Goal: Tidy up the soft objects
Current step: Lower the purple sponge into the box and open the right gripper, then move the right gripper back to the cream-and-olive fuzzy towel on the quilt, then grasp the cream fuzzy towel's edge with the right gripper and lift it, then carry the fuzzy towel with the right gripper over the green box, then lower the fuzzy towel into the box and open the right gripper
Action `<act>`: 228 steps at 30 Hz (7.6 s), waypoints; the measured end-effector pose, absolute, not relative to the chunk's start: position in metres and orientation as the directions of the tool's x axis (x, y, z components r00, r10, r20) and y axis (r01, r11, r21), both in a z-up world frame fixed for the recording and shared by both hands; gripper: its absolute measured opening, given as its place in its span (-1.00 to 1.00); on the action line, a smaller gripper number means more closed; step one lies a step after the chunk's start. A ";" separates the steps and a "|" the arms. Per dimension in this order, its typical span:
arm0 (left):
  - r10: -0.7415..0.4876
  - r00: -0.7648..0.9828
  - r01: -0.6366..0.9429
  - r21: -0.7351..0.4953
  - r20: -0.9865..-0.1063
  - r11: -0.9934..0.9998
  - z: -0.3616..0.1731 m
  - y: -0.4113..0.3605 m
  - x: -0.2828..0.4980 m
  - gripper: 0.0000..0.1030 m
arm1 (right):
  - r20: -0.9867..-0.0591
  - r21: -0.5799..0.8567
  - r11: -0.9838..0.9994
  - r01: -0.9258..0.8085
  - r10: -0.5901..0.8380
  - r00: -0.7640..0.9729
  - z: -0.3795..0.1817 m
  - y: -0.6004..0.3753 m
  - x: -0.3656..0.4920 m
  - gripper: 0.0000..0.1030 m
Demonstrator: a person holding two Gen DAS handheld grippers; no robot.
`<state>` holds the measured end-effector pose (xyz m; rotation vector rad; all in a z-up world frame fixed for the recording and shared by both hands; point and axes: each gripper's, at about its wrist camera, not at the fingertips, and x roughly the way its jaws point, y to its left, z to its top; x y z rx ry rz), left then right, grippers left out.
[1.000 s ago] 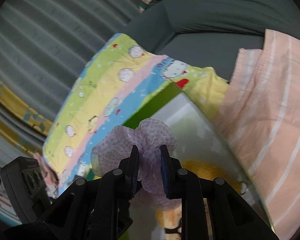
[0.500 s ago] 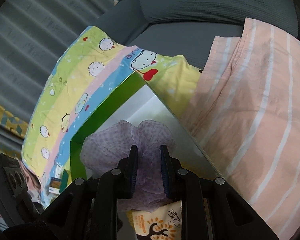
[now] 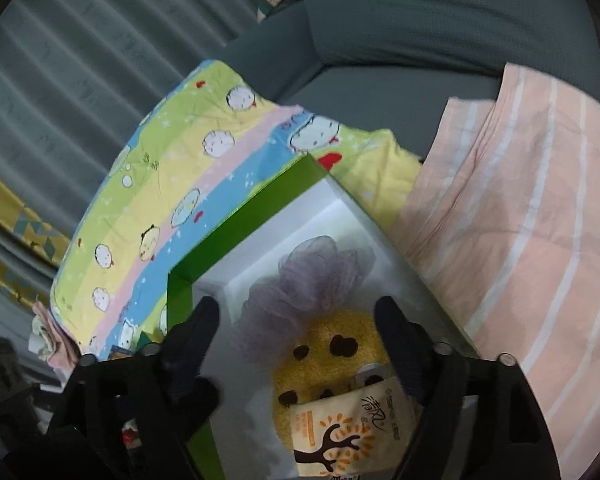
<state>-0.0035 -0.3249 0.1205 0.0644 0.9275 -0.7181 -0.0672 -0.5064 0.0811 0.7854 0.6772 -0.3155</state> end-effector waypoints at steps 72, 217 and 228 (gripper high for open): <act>-0.188 0.692 -0.227 -0.457 -0.697 0.860 0.055 0.127 -0.063 0.97 | -0.555 0.336 0.896 -0.291 0.438 0.707 0.153 -0.123 -0.075 -0.56; -0.646 0.112 0.706 -0.398 -0.755 0.587 0.084 -0.379 0.039 -0.54 | -0.611 0.675 0.594 0.438 0.117 0.783 0.072 -0.505 -0.049 0.02; -0.633 0.069 0.645 -0.450 -0.771 0.618 0.069 -0.377 0.046 -0.29 | -0.666 0.658 0.558 0.507 0.115 0.737 0.053 -0.513 -0.041 0.02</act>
